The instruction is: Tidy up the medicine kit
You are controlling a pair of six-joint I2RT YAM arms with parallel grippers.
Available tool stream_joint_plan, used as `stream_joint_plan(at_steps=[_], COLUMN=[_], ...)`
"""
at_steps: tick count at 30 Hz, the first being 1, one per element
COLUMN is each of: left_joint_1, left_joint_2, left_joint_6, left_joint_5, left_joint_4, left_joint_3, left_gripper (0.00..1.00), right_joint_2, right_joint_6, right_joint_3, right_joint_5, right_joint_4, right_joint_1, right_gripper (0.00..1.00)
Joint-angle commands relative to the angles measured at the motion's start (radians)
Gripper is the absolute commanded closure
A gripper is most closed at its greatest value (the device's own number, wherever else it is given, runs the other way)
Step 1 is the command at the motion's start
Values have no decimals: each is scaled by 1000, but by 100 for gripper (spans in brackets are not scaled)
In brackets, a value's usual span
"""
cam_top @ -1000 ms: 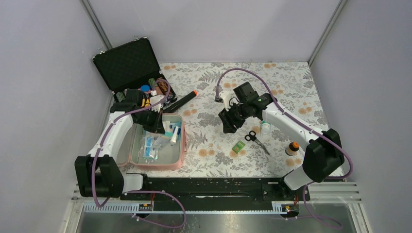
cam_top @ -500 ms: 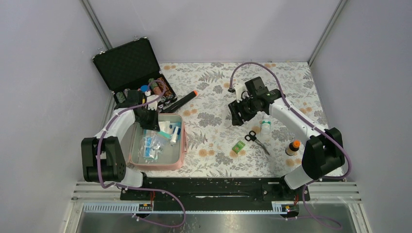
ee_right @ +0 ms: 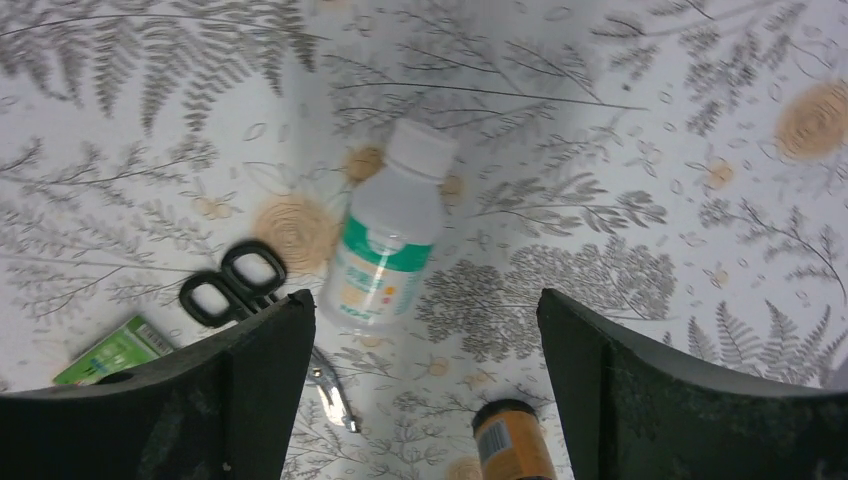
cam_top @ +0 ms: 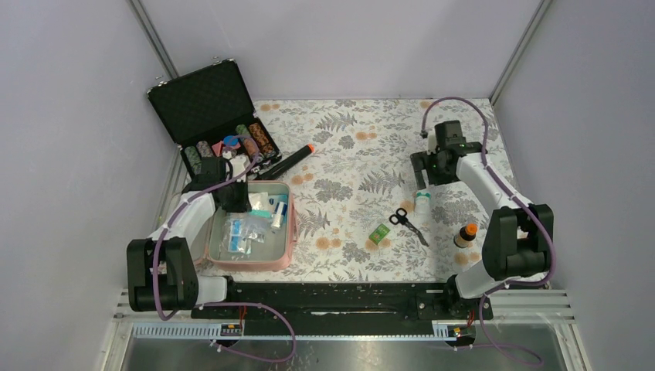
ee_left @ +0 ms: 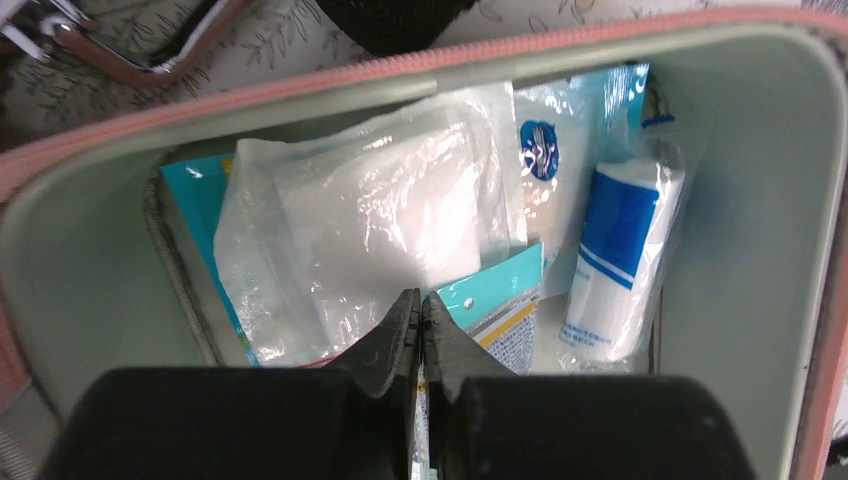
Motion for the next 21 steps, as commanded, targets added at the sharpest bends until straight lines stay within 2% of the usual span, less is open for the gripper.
stream_joint_plan(at_steps=[1, 4, 9, 11, 14, 21], left_joint_1=[4, 3, 12, 13, 13, 12], left_joint_2=[-49, -38, -106, -161, -159, -152], left_joint_6=[-69, -75, -54, -39, -23, -38], left_joint_5=[-60, -56, -95, -124, -141, -59], left_joint_4=[117, 93, 87, 119, 78, 26], left_joint_3=[-13, 2, 39, 41, 103, 142], left_gripper=[91, 71, 47, 43, 37, 32], right_joint_2=[-8, -45, -108, -114, -76, 149], right_joint_6=[21, 13, -4, -7, 8, 67], right_joint_3=[-3, -37, -88, -93, -61, 110], right_joint_5=[59, 49, 5, -31, -79, -157], right_joint_4=[-24, -44, -74, -79, -79, -159], right_joint_1=[-63, -120, -181, -182, -182, -181], right_gripper=[11, 11, 12, 12, 12, 11])
